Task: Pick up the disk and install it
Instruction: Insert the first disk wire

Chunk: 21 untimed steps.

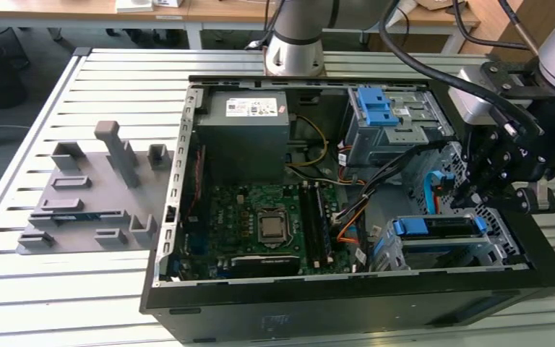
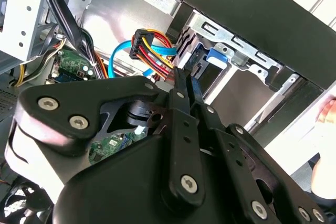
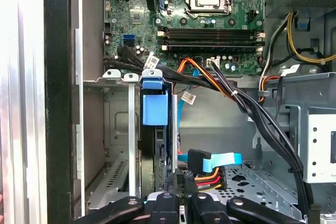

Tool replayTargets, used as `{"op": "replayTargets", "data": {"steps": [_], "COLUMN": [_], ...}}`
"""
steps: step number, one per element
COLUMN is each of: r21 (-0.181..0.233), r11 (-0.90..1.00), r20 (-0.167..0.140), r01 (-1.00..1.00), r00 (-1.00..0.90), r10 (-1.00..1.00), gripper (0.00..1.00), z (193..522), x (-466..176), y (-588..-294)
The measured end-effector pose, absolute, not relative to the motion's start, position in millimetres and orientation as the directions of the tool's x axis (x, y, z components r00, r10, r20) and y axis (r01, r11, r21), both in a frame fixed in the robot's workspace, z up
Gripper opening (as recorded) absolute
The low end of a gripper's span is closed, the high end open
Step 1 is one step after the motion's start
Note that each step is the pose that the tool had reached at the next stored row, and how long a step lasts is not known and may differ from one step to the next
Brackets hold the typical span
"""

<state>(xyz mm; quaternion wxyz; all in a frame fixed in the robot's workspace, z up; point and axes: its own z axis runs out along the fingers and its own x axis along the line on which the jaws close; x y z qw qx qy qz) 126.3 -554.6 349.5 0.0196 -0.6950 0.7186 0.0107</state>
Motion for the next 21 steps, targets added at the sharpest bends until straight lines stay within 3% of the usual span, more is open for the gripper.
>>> {"op": "replayTargets", "data": {"steps": [6,7,21], "r21": [-0.012,-0.012,-0.053], "r11": [0.034,0.034,0.033], "r20": [-0.043,-0.043,-0.045], "r01": [-0.999,-0.999,-0.998], "r00": [-0.033,-0.033,-0.030], "r10": [-0.999,-0.999,-0.999], "gripper": [0.17,0.24,0.22], "z": [352.7,352.7,348.7], "x": [126.3,126.1,122.3], "y": [-554.7,-554.7,-554.7]}}
